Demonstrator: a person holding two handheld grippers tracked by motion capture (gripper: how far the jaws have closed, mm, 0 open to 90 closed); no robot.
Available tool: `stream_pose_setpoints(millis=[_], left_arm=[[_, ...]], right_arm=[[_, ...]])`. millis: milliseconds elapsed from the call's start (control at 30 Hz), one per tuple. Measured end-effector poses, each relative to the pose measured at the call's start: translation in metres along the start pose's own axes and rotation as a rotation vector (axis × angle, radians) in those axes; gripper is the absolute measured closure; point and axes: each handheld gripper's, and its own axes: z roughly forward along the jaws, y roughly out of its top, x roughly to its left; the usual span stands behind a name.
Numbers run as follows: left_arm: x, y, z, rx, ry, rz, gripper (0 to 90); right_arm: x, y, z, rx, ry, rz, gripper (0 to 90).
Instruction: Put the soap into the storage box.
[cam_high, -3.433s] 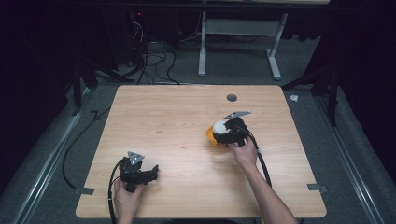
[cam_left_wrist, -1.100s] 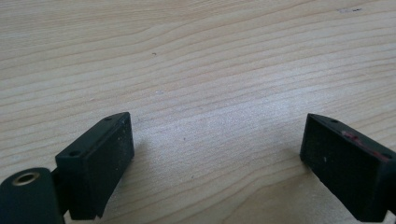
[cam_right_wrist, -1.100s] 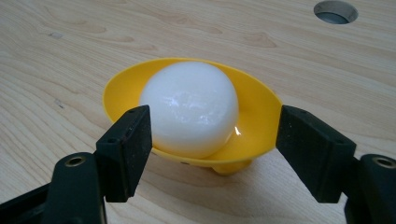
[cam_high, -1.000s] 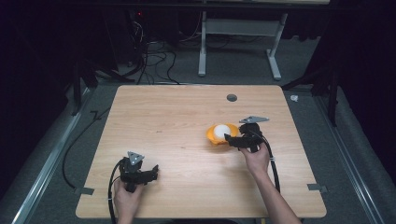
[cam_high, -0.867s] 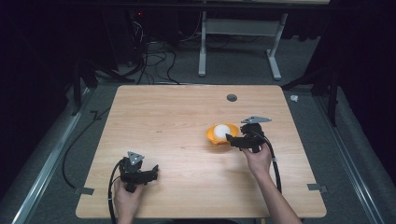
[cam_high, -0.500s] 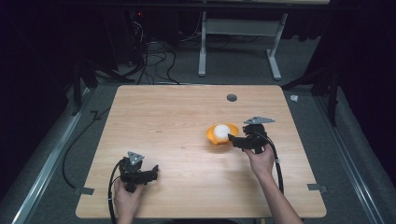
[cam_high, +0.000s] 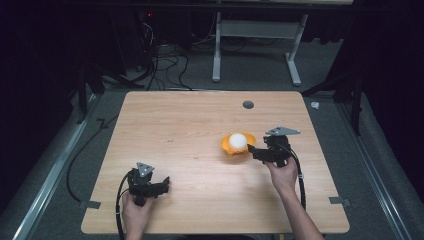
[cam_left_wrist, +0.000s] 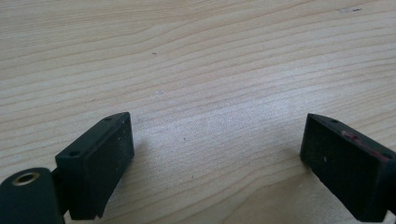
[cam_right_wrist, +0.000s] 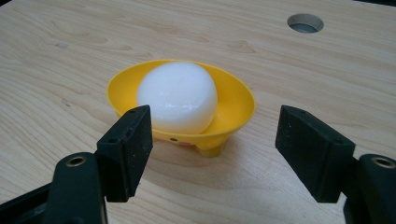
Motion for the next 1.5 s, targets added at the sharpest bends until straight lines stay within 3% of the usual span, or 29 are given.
stream_pose_setpoints(millis=[1500], left_arm=[[0.0, 0.0, 0.0, 0.001, -0.001, 0.0, 10.0]], right_arm=[[-0.015, -0.025, -0.035, -0.049, -0.032, 0.05, 28.4]])
